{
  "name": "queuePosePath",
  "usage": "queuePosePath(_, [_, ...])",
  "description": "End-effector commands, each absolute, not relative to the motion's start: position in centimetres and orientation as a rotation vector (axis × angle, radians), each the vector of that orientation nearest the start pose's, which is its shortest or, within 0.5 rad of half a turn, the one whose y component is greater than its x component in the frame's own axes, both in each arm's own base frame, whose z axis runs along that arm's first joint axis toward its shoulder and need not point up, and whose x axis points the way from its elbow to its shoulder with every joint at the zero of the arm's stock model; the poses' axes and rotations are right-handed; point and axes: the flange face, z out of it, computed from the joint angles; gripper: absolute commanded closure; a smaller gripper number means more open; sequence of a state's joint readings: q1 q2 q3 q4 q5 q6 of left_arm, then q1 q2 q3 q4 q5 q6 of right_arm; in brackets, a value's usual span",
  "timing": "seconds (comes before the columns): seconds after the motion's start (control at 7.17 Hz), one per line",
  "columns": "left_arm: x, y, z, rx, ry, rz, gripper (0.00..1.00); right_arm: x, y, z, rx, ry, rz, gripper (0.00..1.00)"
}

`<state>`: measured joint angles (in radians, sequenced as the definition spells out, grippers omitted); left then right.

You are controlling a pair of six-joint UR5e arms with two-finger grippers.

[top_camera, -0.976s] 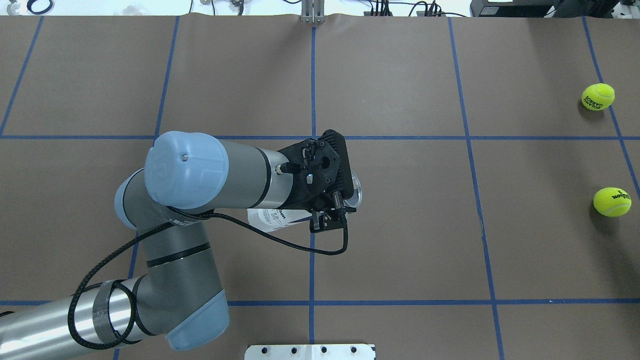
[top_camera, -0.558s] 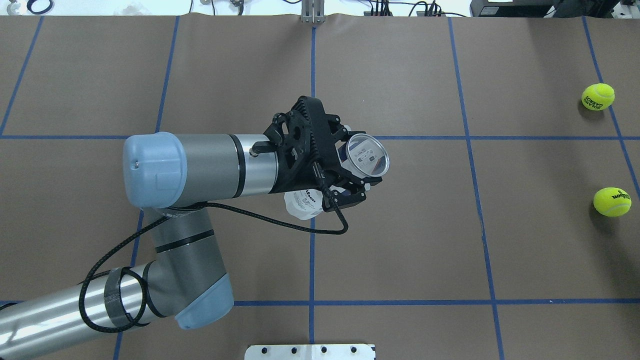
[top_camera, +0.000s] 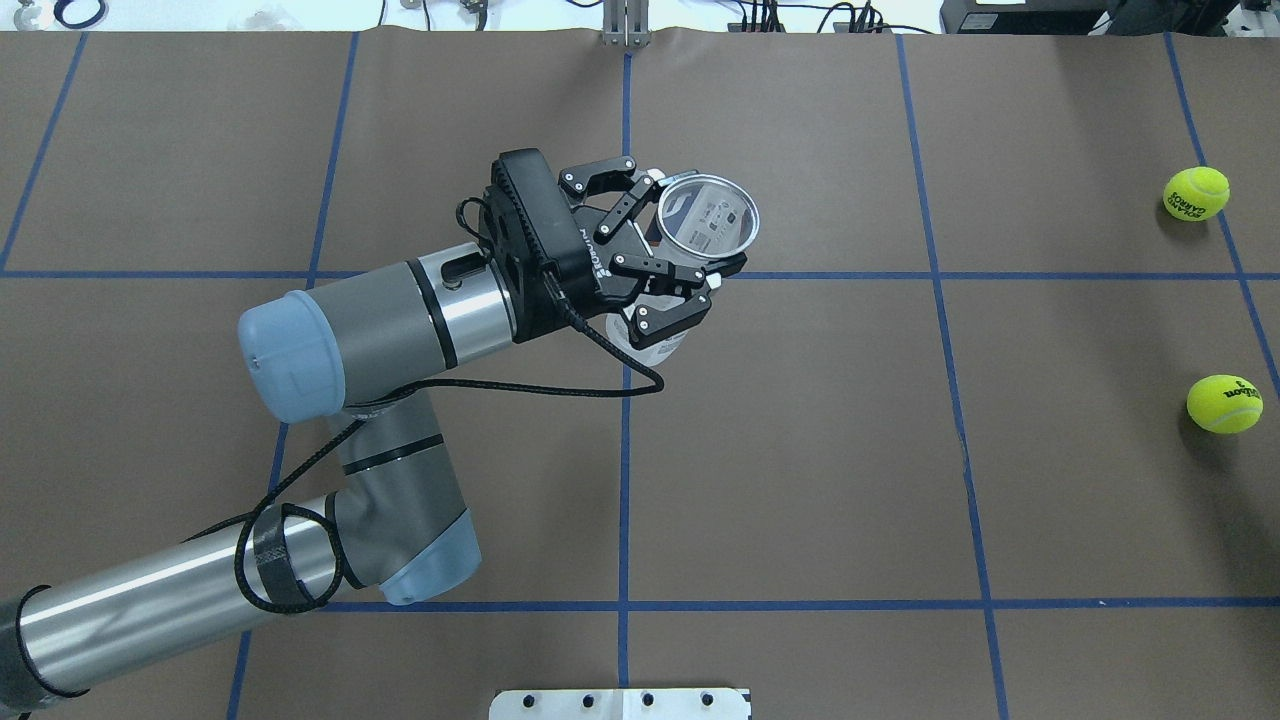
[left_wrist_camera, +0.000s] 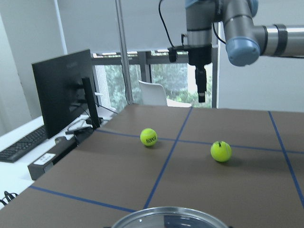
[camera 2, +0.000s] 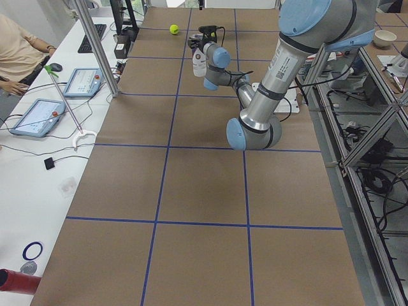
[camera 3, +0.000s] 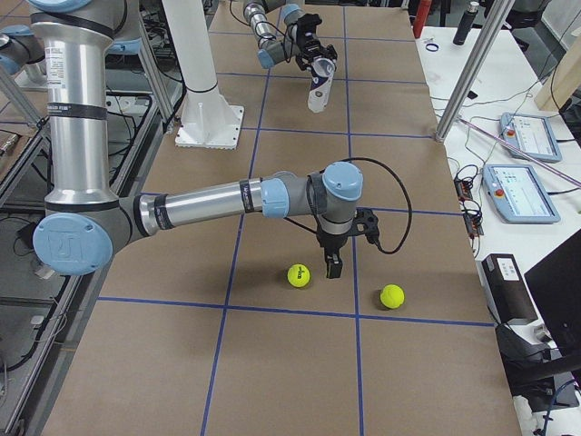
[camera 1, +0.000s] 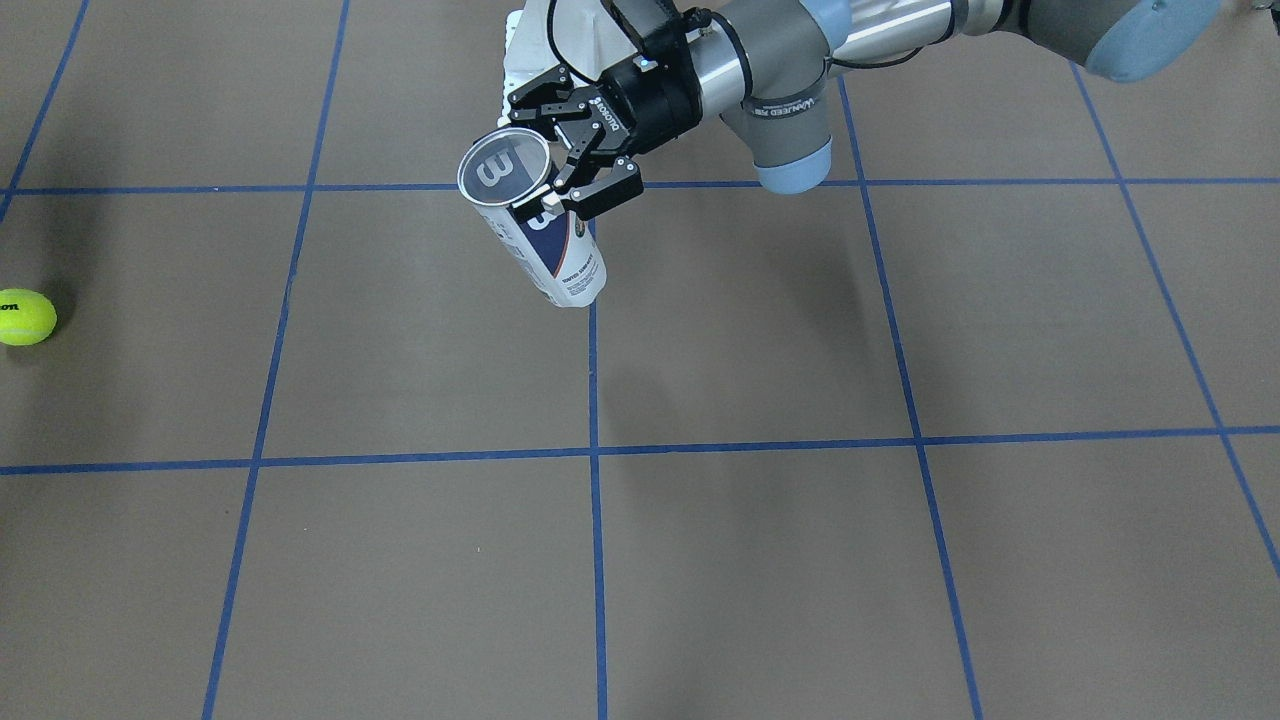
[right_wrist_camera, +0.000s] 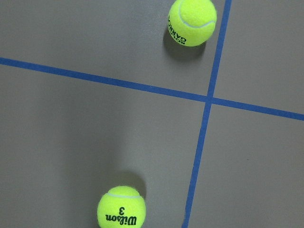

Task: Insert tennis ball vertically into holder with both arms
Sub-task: 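Lift the can with the left gripper and rotate it upright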

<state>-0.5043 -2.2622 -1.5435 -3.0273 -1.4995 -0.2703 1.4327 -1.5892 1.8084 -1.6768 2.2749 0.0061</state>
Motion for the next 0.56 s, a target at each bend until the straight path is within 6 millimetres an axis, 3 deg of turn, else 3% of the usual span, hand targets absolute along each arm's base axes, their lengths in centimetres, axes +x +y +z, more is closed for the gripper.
queuePosePath(0.0, [45.1,-46.2,12.9,1.708,1.237,0.317,0.29,0.2,-48.8,56.6,0.057,-0.71,-0.165,0.0])
queuePosePath(0.14, [45.9,-47.8,15.1,1.697,1.204,0.304,0.29,0.2,-48.8,56.5,0.059,-0.71,-0.165,0.0])
queuePosePath(0.28, [48.3,-49.2,17.5,1.715,1.223,0.289,0.29,0.2,-48.8,56.5,0.059,-0.71,-0.165,0.0])
queuePosePath(0.42, [50.8,-50.6,18.4,1.729,1.278,0.259,0.29,0.2,-48.9,56.5,0.06,-0.71,-0.166,0.0])
